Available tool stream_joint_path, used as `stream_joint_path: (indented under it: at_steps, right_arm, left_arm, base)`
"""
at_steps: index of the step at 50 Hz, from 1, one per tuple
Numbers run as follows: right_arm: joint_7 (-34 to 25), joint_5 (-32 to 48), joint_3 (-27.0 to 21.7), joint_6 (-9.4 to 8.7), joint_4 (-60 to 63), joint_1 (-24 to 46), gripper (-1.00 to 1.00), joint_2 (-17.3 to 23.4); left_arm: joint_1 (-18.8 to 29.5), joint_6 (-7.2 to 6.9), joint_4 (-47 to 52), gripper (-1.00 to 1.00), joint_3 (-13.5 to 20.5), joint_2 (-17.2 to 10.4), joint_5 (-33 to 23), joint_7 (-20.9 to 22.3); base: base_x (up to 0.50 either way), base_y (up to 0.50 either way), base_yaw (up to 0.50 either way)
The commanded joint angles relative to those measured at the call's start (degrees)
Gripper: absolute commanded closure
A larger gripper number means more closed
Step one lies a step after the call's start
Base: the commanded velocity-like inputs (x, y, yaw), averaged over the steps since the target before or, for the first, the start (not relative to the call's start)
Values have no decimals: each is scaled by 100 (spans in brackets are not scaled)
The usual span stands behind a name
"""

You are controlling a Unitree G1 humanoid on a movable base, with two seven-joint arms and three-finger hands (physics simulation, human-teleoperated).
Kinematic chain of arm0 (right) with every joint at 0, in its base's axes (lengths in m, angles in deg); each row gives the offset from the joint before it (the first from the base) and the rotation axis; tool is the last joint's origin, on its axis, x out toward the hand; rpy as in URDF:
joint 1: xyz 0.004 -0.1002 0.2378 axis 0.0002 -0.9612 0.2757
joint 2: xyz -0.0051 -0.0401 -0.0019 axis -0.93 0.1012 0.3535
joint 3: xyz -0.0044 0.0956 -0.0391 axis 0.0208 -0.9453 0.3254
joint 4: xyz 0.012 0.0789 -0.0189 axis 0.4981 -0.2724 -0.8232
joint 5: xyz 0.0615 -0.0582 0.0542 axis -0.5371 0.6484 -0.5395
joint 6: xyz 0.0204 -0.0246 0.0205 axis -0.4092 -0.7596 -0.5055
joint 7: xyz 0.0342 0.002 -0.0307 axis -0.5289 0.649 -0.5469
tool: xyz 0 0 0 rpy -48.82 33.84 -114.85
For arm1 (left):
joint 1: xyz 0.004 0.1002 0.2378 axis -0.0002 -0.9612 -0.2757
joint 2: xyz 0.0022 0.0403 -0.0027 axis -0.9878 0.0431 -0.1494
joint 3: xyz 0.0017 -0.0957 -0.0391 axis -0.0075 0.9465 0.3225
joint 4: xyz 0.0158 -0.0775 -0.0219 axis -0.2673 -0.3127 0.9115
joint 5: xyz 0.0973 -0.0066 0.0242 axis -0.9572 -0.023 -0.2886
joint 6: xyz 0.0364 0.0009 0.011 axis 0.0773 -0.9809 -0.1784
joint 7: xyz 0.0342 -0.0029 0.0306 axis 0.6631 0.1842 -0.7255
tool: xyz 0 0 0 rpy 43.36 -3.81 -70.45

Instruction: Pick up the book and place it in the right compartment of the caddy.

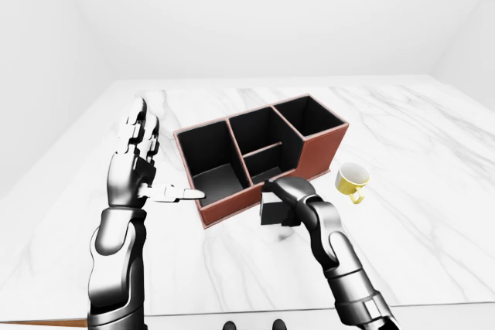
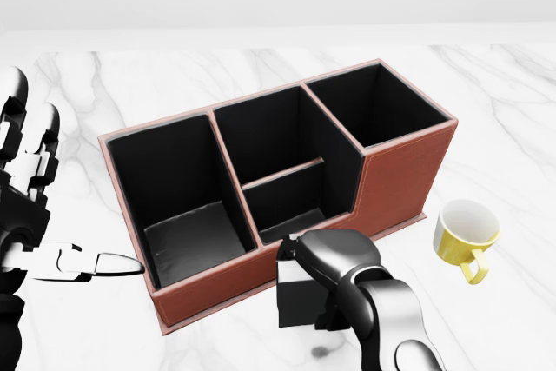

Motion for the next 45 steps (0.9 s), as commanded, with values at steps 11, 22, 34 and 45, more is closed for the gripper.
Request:
stream_joint_path:
  at_steps: [11,22,34,45]
  right_arm:
    - [569,-230,68,0,-1203,9,74,32]
    - [641,-205,25,0,-1257,-70,100,115]
    - [176,-168,-82,0,-36,-378,100,215]
    - [-652,129,-338,0,1836,-880,100,333]
  left_arm:
    - [-8,0,-8,-100,-9,0,-1,0]
    - [-14,0,-9,-100,-13,4,0,11]
    - [-20,0,-2,-100,-13,8,7,23]
    - [-61,0,35,-100,-36,24,-13,76]
  base:
    - [0,0,0]
    - [0,0,0]
    - [0,0,0]
    - [0,0,0]
